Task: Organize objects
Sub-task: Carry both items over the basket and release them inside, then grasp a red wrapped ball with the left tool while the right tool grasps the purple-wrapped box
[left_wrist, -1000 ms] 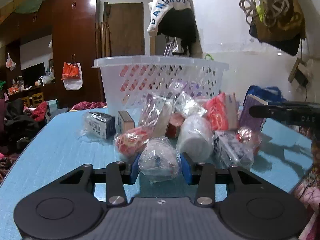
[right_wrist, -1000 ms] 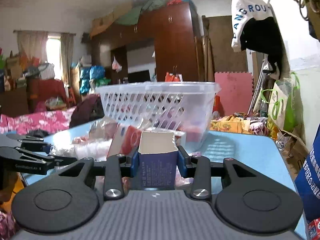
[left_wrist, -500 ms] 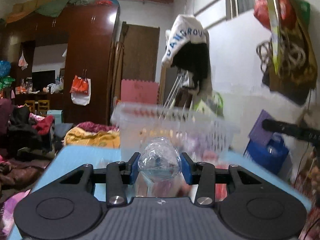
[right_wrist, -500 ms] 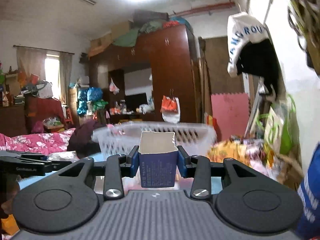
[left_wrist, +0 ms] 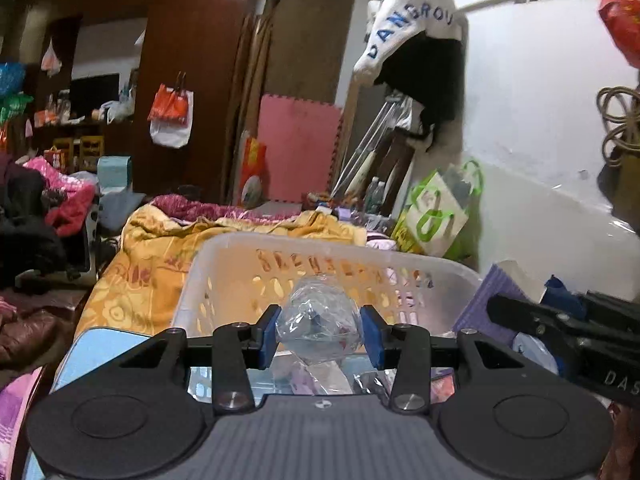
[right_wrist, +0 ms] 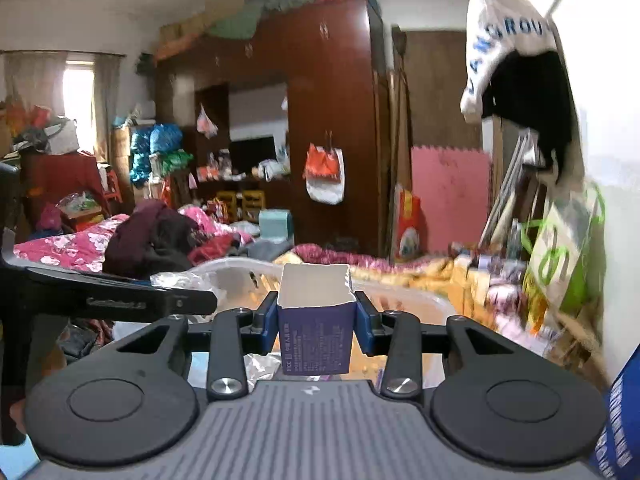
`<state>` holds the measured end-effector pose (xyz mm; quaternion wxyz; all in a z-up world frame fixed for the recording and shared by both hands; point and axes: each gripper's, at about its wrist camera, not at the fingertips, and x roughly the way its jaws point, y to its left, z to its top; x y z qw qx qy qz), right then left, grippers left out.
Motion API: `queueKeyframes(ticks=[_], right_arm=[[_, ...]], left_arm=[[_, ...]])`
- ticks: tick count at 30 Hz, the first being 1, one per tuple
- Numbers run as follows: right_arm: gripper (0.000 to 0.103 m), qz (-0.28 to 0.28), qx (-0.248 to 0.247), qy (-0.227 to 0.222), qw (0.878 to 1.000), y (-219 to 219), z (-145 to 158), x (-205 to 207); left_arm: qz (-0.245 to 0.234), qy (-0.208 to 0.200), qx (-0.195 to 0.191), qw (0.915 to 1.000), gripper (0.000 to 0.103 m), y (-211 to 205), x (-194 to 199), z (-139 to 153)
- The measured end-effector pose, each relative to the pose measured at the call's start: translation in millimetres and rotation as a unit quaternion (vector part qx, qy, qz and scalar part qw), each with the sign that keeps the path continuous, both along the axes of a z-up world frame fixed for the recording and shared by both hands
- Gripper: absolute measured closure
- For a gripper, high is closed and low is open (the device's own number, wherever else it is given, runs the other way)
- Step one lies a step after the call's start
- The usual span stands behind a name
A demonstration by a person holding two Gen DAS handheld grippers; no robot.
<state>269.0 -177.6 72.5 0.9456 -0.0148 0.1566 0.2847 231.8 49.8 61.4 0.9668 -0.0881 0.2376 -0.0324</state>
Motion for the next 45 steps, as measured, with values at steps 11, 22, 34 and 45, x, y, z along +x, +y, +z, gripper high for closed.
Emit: queueKeyframes(ticks=[11, 22, 34, 45], right_arm=[[0.008, -0.003, -0.006, -0.025, 1.0, -12, 1, -21], [0.0, 0.012, -0.028, 0.025, 0.999, -98, -85, -96], [0.045, 0.028, -0.087, 0.07, 0.993, -79, -112, -84], [0.053, -0.002, -0.054, 0.064, 0.996, -99, -115, -83]], left_arm=[[0.019, -0.048, 0.053, 0.9973, 0.02, -10, -18, 8], [-0.023, -0.062, 0.045, 0.9968, 0.013, 10, -158, -60], [-0.025, 0.02, 0.081, 0.9962, 0.013, 3, -146, -96], [-0.016, 0.02, 0.059, 0.9979, 0.051, 6, -139, -106]])
